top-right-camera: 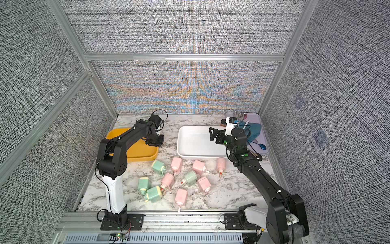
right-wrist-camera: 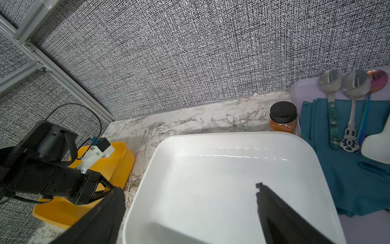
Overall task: Place the pencil sharpeners by color into the storage box
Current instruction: Move the storage box to the center of the board.
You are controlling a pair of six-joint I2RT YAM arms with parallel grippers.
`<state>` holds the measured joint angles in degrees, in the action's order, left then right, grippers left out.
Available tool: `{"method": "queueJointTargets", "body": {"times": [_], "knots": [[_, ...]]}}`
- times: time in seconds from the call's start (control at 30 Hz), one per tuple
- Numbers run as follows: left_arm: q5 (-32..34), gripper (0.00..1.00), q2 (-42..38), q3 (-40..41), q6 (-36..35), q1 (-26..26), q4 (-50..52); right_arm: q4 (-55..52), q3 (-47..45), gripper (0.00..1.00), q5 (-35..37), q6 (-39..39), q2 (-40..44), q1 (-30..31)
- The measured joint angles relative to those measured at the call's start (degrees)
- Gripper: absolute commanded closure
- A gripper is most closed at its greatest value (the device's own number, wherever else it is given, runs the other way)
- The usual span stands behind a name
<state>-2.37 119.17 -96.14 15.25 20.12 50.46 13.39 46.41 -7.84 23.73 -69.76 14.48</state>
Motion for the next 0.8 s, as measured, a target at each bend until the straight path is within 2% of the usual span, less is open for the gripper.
{"method": "queueJointTargets", "body": {"times": [0.27, 0.5, 0.63, 0.7, 0.77, 0.8], "knots": [[-3.58, 0.79, 3.10, -5.09, 0.31, 1.53, -0.09, -1.16, 0.94, 0.01, 0.07, -0.24, 0.42, 0.04], [-8.63, 0.77, 4.02, -5.62, 4.72, 1.90, -2.54, -1.40, 0.94, 0.01, 0.48, -0.44, 1.01, 0.11], [-10.25, 0.61, 3.89, -4.94, 7.82, 1.95, -4.15, -1.64, 0.94, 0.01, 0.50, -0.44, 1.09, 0.11], [-10.10, 0.48, 2.91, -3.89, 8.55, 1.97, -4.57, -1.68, 0.94, 0.01, 0.50, -0.46, 1.11, 0.11], [-9.75, 0.30, 0.66, -1.99, 10.23, 1.95, -6.03, -1.90, 0.94, 0.01, 0.50, -0.46, 1.11, 0.11], [-9.97, 0.24, -0.44, -0.85, 10.99, 1.95, -7.37, -2.03, 0.94, 0.01, 0.52, -0.48, 1.11, 0.11]]}}
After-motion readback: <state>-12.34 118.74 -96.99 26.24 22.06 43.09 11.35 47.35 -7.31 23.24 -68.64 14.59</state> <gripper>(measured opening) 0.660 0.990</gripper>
